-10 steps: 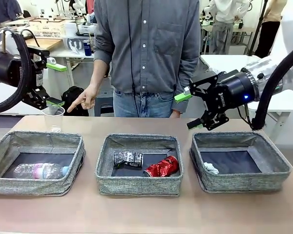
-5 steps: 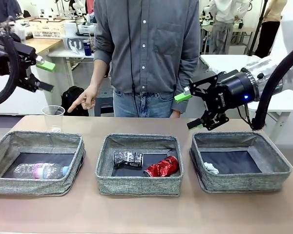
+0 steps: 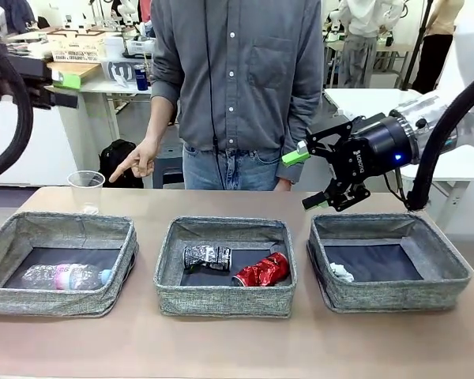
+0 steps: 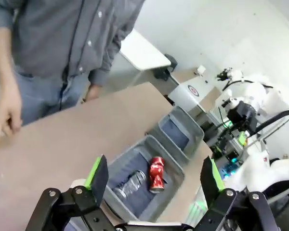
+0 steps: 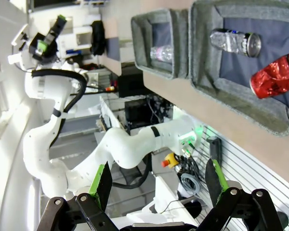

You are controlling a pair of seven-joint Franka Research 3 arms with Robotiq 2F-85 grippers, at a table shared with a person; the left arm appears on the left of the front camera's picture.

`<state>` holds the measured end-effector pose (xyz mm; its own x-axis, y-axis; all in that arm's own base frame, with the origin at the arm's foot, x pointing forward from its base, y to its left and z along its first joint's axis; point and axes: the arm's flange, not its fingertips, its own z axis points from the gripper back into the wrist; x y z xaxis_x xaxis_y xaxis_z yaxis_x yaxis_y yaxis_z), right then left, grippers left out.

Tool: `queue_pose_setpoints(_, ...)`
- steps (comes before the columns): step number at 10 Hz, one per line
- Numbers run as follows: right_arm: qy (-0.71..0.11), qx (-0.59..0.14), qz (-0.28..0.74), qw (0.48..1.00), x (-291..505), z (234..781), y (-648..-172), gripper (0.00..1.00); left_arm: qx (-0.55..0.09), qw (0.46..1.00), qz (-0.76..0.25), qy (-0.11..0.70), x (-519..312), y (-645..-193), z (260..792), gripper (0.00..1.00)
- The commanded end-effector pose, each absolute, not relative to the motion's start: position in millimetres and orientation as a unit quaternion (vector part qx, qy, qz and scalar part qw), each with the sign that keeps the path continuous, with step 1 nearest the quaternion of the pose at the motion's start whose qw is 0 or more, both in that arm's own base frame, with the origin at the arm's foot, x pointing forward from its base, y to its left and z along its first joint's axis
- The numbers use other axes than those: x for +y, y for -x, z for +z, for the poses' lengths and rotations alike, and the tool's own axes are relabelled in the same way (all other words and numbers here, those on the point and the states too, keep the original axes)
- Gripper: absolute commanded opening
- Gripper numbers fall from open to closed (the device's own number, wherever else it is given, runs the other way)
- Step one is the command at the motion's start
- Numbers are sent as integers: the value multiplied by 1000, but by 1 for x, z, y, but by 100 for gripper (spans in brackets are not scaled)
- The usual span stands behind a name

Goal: Sort the waste into the appropriate baskets.
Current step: Pick up the waste item pointed out by the person.

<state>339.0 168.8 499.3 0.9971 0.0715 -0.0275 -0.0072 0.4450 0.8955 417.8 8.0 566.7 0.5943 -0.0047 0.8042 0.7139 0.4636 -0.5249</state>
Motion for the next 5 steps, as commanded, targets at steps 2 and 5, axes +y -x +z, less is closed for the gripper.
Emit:
queue_pose_setpoints(2,-529,28,33,848,168,500,-342,100,-684,690,-192,136,-7,-415,556,98)
queue_pose_setpoints(5,-529,28,33,848,168,500,-342,100,-607,674,-382,177,54,-470,507,98)
